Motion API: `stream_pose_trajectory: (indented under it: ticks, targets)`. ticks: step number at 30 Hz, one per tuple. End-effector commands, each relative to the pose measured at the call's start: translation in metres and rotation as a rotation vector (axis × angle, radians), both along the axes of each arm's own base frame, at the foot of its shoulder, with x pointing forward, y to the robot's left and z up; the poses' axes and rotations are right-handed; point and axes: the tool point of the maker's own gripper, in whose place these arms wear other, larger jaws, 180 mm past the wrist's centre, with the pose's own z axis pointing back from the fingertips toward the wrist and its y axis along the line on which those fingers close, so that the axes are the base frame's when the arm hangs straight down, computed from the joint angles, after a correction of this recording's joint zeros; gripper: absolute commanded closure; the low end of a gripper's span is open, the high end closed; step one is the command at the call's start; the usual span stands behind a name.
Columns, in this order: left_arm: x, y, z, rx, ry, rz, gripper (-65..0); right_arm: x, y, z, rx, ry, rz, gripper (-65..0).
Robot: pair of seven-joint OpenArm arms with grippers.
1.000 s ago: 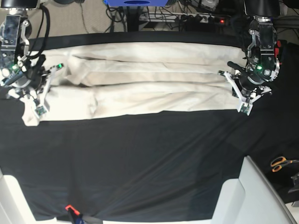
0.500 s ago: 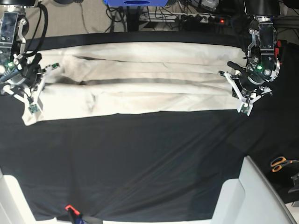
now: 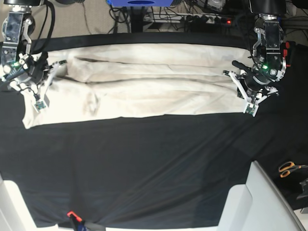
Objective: Fold the T-shirt properly
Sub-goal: 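Open the right gripper and reposition it at the shirt's end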
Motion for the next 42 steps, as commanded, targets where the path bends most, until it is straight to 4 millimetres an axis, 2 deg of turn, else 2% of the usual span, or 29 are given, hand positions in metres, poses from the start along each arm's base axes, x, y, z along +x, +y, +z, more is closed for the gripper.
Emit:
stream_pose_trajectory:
  ticks: [1, 6, 13, 22, 25, 29, 32, 37, 40, 42]
  targets:
    - [0.008, 0.004, 0.01, 0.01, -0.037, -0.005, 0.0, 0.003, -0.002, 0.006, -0.008, -0.022, 0.0, 0.0]
    - [0.008, 0.005, 0.01, 0.011, -0.037, -0.005, 0.0, 0.0, 0.0, 0.003, 0.001, -0.013, -0.005, 0.0]
    - [0.009, 0.006, 0.011, 0.016, -0.037, -0.006, 0.0, -0.001, -0.007, 0.003, -0.003, -0.014, -0.029, 0.0]
    - [0.009, 0.006, 0.01, 0.014, -0.037, -0.006, 0.0, -0.011, -0.005, -0.016, 0.027, 0.026, -0.044, -0.5]
    - [0.009, 0.006, 0.01, 0.014, -0.037, -0.006, 0.0, -0.016, -0.015, -0.015, 0.016, 0.036, -0.074, -6.8]
    - [0.009, 0.005, 0.01, 0.013, -0.037, -0.004, 0.0, -0.021, -0.033, -0.012, 0.002, 0.03, -0.135, -19.2]
    - [0.009, 0.005, 0.01, 0.013, -0.037, -0.004, 0.0, -0.019, -0.051, 0.005, -0.031, -0.018, -0.174, -21.9]
    - [0.009, 0.006, 0.01, 0.015, -0.037, -0.004, 0.0, -0.001, -0.079, 0.064, -0.126, -0.189, -0.203, -21.8]
    - [0.008, 0.006, 0.01, 0.015, -0.035, -0.004, 0.0, 0.034, -0.073, 0.085, -0.117, -0.299, -0.143, -21.6]
    - [0.008, 0.006, 0.01, 0.015, -0.035, -0.004, 0.0, 0.055, -0.052, 0.078, -0.06, -0.318, -0.033, -20.6]
